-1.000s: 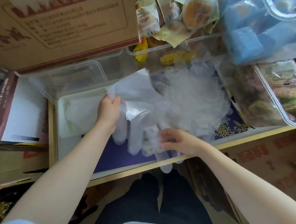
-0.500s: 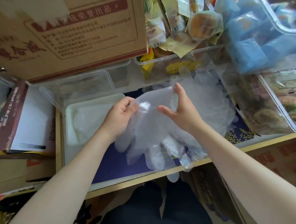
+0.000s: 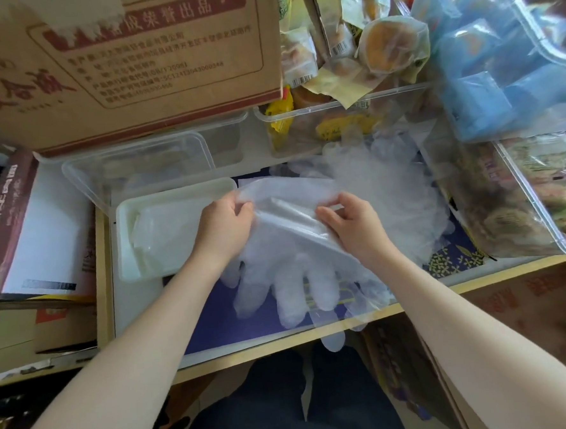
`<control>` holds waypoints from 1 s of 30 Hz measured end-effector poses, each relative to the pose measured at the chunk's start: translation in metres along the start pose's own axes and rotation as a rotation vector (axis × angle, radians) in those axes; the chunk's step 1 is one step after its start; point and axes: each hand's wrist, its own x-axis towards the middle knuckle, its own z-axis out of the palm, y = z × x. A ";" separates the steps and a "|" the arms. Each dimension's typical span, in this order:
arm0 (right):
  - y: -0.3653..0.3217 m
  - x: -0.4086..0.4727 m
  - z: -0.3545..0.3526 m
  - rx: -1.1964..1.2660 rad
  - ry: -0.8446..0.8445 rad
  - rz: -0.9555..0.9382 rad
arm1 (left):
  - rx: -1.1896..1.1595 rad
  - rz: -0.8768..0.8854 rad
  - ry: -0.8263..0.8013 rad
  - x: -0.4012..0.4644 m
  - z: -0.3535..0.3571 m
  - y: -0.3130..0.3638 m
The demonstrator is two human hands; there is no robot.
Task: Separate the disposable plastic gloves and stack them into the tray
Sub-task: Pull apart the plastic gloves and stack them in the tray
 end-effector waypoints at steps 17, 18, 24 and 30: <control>0.093 0.021 -0.073 -0.981 0.268 0.076 | 0.127 0.302 -0.398 0.002 0.037 0.016; 0.093 0.022 -0.074 -0.965 0.279 0.058 | 0.142 0.311 -0.407 0.002 0.040 0.018; 0.074 0.019 -0.089 -0.698 0.397 -0.308 | 0.132 0.453 -0.323 0.002 0.056 0.038; 0.035 0.000 -0.117 -0.800 0.406 -0.875 | -0.018 0.757 -0.190 -0.003 0.062 0.081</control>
